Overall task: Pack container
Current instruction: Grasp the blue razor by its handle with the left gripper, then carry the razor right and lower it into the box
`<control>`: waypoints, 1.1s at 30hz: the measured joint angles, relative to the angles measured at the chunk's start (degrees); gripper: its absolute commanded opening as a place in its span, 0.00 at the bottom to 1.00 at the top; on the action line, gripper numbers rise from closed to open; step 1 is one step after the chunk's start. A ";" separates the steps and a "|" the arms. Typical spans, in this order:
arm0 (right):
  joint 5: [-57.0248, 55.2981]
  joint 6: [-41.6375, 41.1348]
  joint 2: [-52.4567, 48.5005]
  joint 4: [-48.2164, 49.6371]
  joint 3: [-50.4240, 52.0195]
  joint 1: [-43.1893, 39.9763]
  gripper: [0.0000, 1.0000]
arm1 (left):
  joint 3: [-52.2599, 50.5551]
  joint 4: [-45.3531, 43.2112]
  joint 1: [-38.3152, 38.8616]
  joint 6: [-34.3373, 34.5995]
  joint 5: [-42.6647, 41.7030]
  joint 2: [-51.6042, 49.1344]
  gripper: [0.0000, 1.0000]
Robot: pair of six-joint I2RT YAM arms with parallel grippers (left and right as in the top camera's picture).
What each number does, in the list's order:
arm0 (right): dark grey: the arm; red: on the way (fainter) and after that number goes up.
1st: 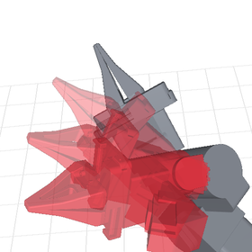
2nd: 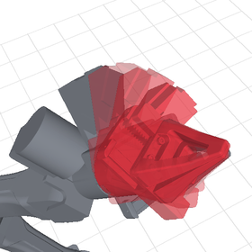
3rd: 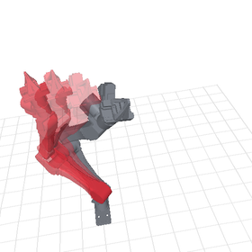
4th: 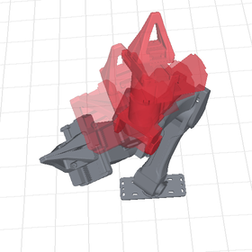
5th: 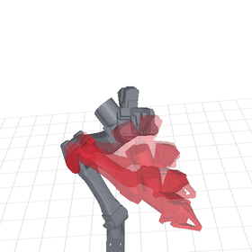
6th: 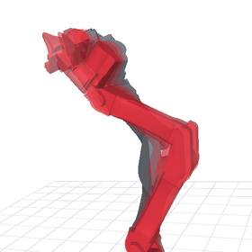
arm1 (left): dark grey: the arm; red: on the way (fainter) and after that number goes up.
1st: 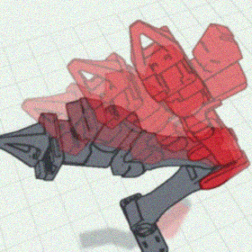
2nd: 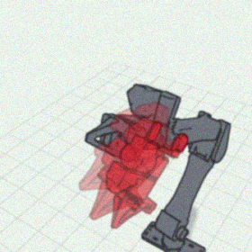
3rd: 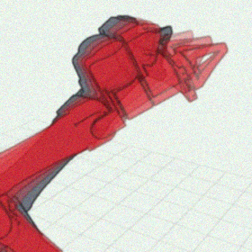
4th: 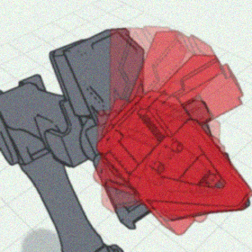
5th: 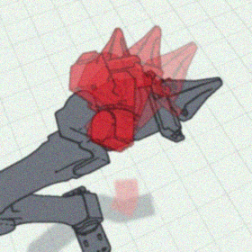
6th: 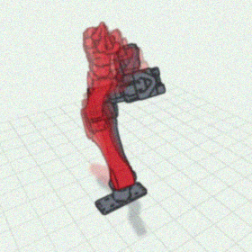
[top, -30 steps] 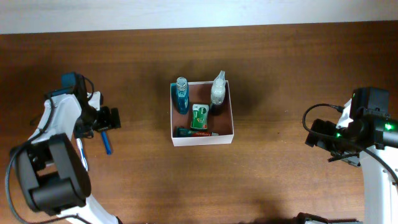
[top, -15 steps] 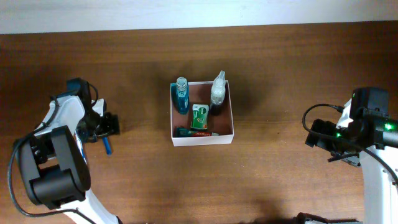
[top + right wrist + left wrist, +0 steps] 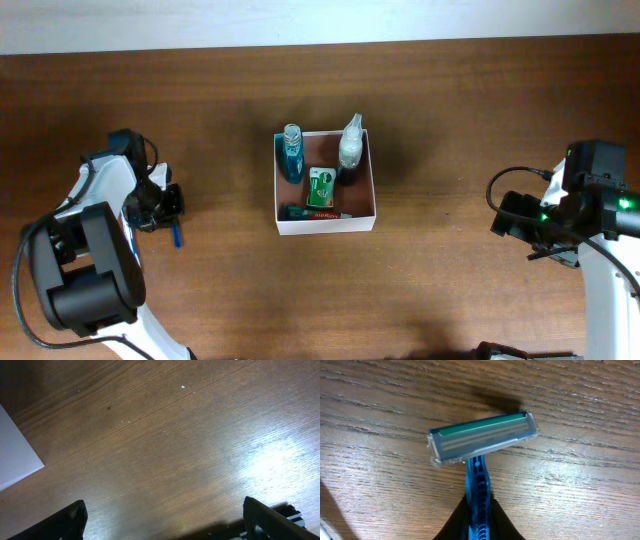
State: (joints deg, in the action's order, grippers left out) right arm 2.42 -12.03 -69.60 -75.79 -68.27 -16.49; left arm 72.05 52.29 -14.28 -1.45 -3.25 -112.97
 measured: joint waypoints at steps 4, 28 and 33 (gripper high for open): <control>0.00 0.04 0.00 0.00 0.00 0.00 0.92 | 0.00 0.04 0.00 0.07 0.00 0.04 0.00; 0.00 0.00 0.00 0.00 0.00 0.00 0.92 | 4.85 0.39 33.27 -10.58 -1.55 31.06 0.00; 0.00 0.00 0.00 0.02 0.00 0.00 0.92 | 4.83 0.33 41.94 -23.26 -1.75 28.89 0.00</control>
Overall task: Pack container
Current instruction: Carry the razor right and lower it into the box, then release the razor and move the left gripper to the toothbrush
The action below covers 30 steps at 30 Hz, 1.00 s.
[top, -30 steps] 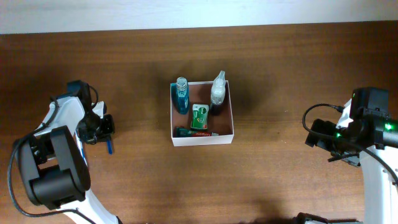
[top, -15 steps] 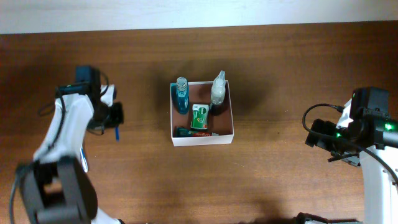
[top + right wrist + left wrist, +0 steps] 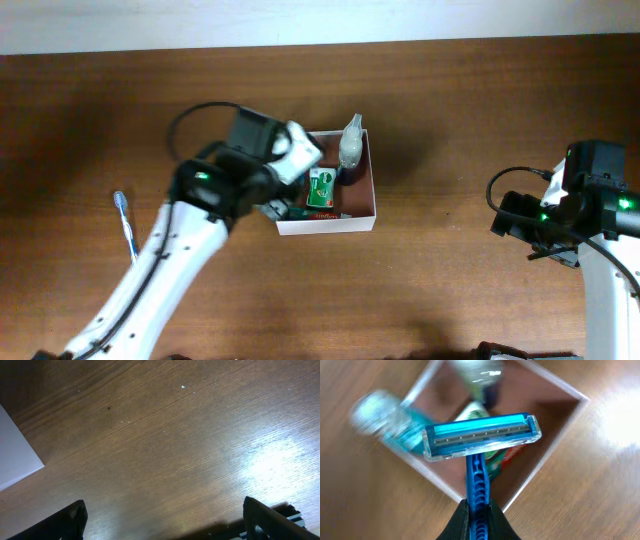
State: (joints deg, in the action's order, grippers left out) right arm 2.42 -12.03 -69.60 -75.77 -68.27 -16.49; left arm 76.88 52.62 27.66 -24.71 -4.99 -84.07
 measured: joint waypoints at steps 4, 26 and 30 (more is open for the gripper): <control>0.00 0.02 0.00 -0.02 0.00 0.00 0.92 | 0.00 -3.02 4.59 -9.64 0.00 -3.50 0.00; 0.00 0.02 0.00 -0.04 0.00 0.00 0.92 | 2.14 -2.75 5.75 -13.09 2.82 -13.20 1.00; 0.00 -0.02 0.00 -0.02 0.00 0.00 0.92 | 4.31 -0.94 0.02 -5.55 3.93 -7.08 1.00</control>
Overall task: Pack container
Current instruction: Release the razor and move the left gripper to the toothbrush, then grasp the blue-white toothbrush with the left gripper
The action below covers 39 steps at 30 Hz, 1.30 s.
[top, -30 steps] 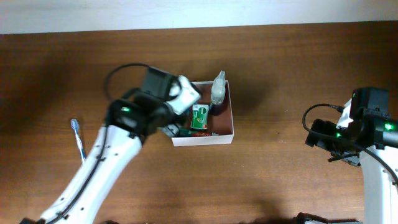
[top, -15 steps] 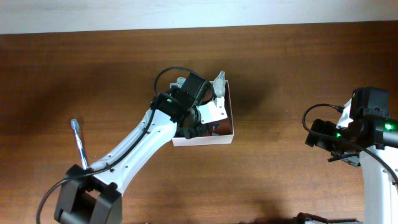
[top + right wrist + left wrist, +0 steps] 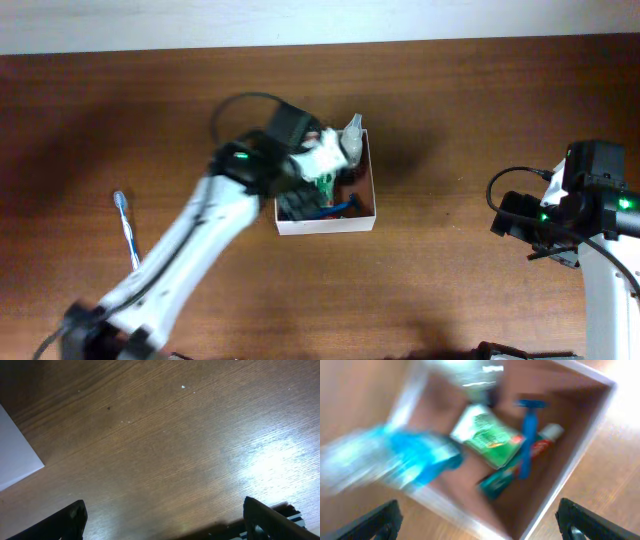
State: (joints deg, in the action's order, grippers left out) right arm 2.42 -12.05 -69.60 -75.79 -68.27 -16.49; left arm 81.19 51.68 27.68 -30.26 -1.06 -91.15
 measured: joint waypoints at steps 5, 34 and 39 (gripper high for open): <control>0.00 -0.02 0.00 0.02 0.00 0.00 0.92 | 1.53 2.99 -15.13 11.39 0.66 6.29 1.00; 0.00 0.00 0.00 0.00 0.00 0.00 0.92 | -7.04 -1.60 -53.16 21.59 -1.92 -22.53 0.99; 0.00 -0.02 0.00 0.00 0.00 0.00 0.92 | -7.04 -1.62 -53.16 21.64 -1.51 -22.60 0.92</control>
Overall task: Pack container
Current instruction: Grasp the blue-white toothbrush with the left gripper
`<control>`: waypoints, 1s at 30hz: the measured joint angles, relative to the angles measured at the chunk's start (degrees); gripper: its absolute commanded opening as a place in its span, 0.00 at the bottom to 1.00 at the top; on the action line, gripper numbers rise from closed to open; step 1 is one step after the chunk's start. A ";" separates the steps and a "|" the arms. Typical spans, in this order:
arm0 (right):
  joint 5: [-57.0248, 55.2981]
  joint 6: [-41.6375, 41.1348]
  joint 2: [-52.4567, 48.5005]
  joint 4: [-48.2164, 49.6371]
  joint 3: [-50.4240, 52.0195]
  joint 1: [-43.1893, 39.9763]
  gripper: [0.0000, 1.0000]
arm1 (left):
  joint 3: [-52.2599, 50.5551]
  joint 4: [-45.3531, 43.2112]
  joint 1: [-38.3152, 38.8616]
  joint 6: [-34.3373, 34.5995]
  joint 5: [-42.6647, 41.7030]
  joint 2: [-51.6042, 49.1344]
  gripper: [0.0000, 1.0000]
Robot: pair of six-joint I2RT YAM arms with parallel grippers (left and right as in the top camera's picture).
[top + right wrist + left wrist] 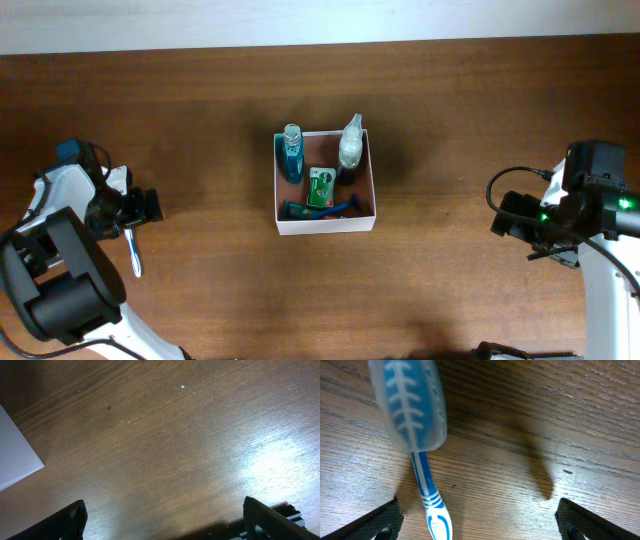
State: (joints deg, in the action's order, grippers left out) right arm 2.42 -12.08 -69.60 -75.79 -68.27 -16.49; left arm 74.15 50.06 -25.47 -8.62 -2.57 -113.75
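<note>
The white box (326, 226) stands mid-table in the overhead view. It holds a blue razor (343, 208), a blue bottle (291, 156), a clear spray bottle (350, 146) and a green packet (320, 187). A blue-and-white toothbrush (133, 251) lies on the table at the far left. In the left wrist view its capped head (413, 404) points up and its handle (434, 512) runs down between the fingers. My left gripper (479, 521) hovers open right over it, touching nothing. My right gripper (163, 522) is open and empty at the far right.
The dark wooden table (450, 120) surrounds the box. A corner of the white box (14, 455) shows at the left edge of the right wrist view. A pale wall strip runs along the table's far edge.
My left gripper was open above the box, with the razor lying inside. Now it is at the far left of the table, open over the toothbrush. The right arm has not moved.
My left gripper was shut on the blue razor at the table's left side. It then held the razor above the box. After that it was open with the razor in the box. Now it is over the toothbrush at the left.
</note>
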 measured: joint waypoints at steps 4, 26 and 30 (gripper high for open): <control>0.00 0.09 0.00 0.00 0.00 0.00 0.92 | 0.00 -0.07 0.00 0.09 0.44 -0.07 0.69; 0.00 0.04 0.00 0.00 0.00 0.00 0.92 | -0.02 0.00 0.00 0.79 -0.31 -0.33 0.06; 0.00 0.02 0.00 0.00 0.00 0.00 0.92 | -0.02 0.02 0.00 0.76 -0.46 -0.33 0.01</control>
State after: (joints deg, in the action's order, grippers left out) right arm 2.42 -12.05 -69.60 -75.79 -68.27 -16.49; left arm 74.13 50.09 -25.47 -7.86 -3.03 -114.08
